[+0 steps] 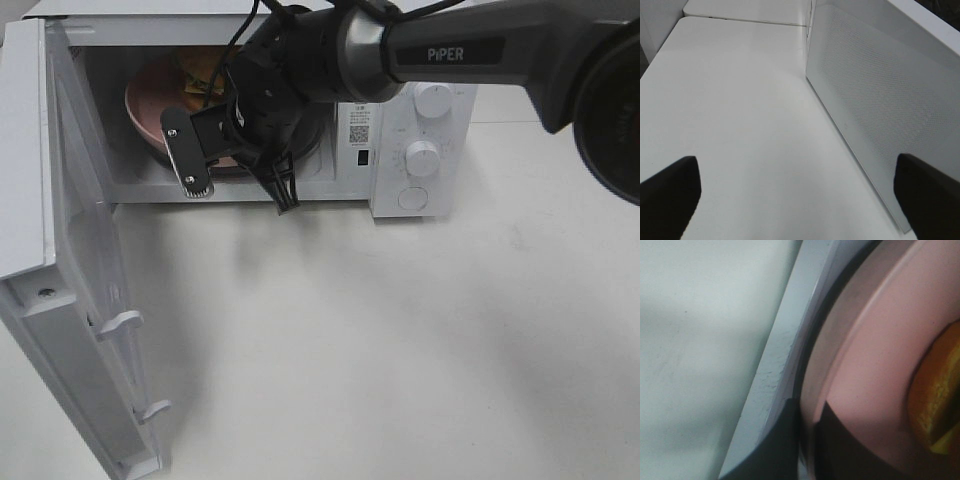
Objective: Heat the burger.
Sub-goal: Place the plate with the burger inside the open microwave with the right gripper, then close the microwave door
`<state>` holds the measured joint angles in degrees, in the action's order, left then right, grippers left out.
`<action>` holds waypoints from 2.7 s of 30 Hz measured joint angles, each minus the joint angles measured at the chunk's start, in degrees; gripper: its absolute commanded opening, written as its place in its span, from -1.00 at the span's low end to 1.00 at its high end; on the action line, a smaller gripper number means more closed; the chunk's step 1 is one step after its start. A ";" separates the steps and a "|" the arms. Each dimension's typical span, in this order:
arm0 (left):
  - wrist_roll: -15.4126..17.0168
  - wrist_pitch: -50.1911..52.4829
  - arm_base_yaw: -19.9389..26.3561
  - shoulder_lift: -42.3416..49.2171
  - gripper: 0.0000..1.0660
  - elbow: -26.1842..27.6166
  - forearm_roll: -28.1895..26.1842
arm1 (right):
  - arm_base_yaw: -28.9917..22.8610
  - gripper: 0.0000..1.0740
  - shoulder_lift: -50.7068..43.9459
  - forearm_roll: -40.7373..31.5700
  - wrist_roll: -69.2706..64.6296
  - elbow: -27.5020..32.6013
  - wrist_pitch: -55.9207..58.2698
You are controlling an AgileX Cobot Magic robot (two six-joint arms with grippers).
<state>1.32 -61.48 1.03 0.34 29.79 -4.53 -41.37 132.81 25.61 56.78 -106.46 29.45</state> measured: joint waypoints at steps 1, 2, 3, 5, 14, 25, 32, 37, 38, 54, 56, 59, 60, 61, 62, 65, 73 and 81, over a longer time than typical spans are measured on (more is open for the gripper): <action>0.00 0.00 0.00 0.00 0.83 0.00 0.00 | 0.11 -1.00 0.80 0.46 -0.40 -1.43 0.00; 0.00 0.00 0.00 0.00 0.83 0.00 0.00 | 0.11 -1.00 0.80 0.46 -0.40 -1.43 0.00; 0.00 0.00 0.00 0.00 0.83 0.00 0.00 | 0.17 -1.00 1.15 0.52 -0.69 -2.06 0.00; 0.00 0.00 0.00 0.00 0.83 0.00 0.00 | 0.57 -1.00 1.72 0.92 -0.97 -2.86 0.00; 0.00 0.00 0.00 0.00 0.83 0.00 0.00 | 1.20 -1.00 5.21 2.35 -1.38 -6.99 0.00; 0.00 0.00 0.00 0.00 0.83 0.00 0.00 | 1.20 -0.98 6.99 2.18 -1.83 -8.02 -0.06; 0.00 0.00 0.00 0.00 0.83 0.00 0.00 | 1.20 -0.83 6.99 2.12 -1.89 -8.02 -0.17; 0.00 0.00 0.00 0.00 0.83 0.00 0.00 | 1.20 -0.66 6.99 2.29 -2.64 -8.02 -0.34; 0.00 0.00 0.00 0.00 0.83 0.00 0.00 | 1.20 -0.66 6.99 2.29 -2.64 -8.02 -0.34; 0.00 0.00 0.00 0.00 0.83 0.00 0.00 | 1.20 -0.29 6.88 3.04 -7.73 -8.94 -1.60; 0.00 0.00 0.00 0.00 0.83 0.00 0.00 | 1.20 -0.29 6.76 3.04 -7.79 -8.94 -1.26; 0.00 0.00 0.00 0.00 0.83 0.00 0.00 | 1.20 -0.29 6.07 3.04 -7.85 -7.33 -0.74; 0.00 0.00 0.00 0.00 0.83 0.00 0.00 | 1.20 -0.28 5.79 3.04 -7.85 -6.42 -0.74; 0.00 0.00 0.00 0.00 0.83 0.00 0.00 | 1.20 -0.28 5.79 3.04 -7.85 -6.42 -0.74; 0.00 0.00 0.00 0.00 0.83 0.00 0.00 | 1.20 -0.23 4.98 3.15 -7.85 -4.76 -1.95; 0.00 0.00 0.00 0.00 0.83 0.00 0.00 | 1.20 -0.09 3.15 3.38 -7.85 -2.01 -4.41; 0.00 0.00 0.00 0.00 0.83 0.00 0.00 | 1.20 0.45 -2.01 3.61 -7.85 5.61 -9.63; 0.00 0.00 0.00 0.00 0.83 0.00 0.00 | 1.20 0.52 -7.16 3.67 -9.34 14.95 -15.30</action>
<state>1.32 -61.48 1.03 0.34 29.79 -4.53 -40.16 125.65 29.28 47.44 -91.50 14.15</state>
